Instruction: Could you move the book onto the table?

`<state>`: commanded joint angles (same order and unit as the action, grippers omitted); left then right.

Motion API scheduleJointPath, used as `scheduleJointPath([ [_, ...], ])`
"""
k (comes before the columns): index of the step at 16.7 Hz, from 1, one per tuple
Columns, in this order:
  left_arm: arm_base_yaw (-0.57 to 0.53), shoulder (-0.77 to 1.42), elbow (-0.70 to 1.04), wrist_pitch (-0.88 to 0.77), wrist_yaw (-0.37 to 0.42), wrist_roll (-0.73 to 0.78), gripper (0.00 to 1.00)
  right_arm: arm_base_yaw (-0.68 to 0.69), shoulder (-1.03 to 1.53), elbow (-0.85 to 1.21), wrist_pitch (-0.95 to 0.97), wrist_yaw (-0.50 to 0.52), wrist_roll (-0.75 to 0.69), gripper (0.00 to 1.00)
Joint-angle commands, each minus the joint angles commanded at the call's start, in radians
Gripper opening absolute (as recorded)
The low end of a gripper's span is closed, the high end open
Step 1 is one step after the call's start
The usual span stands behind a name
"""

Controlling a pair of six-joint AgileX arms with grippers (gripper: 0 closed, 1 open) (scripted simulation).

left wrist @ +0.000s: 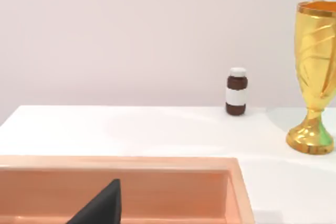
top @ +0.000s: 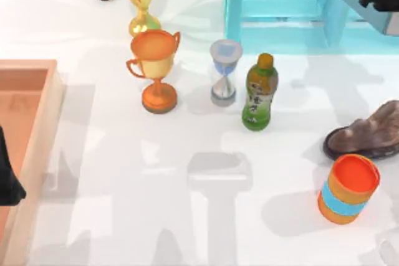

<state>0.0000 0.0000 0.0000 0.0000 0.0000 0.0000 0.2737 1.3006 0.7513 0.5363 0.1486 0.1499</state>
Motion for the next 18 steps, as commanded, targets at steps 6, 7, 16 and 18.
scheduleJointPath([
  [6, 0.000, 0.000, 0.000, 0.000, 0.000, 0.000, 1.00, 0.482, 0.132, 0.056, 0.011, 0.352, -0.399, 0.00],
  [7, 0.000, 0.000, 0.000, 0.000, 0.000, 0.000, 1.00, 0.566, 0.160, 0.058, 0.010, 0.414, -0.473, 0.00],
  [16, 0.000, 0.000, 0.000, 0.000, 0.000, 0.000, 1.00, 1.164, 0.414, -0.017, -0.018, 0.865, -1.032, 0.00],
  [18, 0.000, 0.000, 0.000, 0.000, 0.000, 0.000, 1.00, 1.228, 0.447, -0.035, -0.024, 0.915, -1.095, 0.00],
])
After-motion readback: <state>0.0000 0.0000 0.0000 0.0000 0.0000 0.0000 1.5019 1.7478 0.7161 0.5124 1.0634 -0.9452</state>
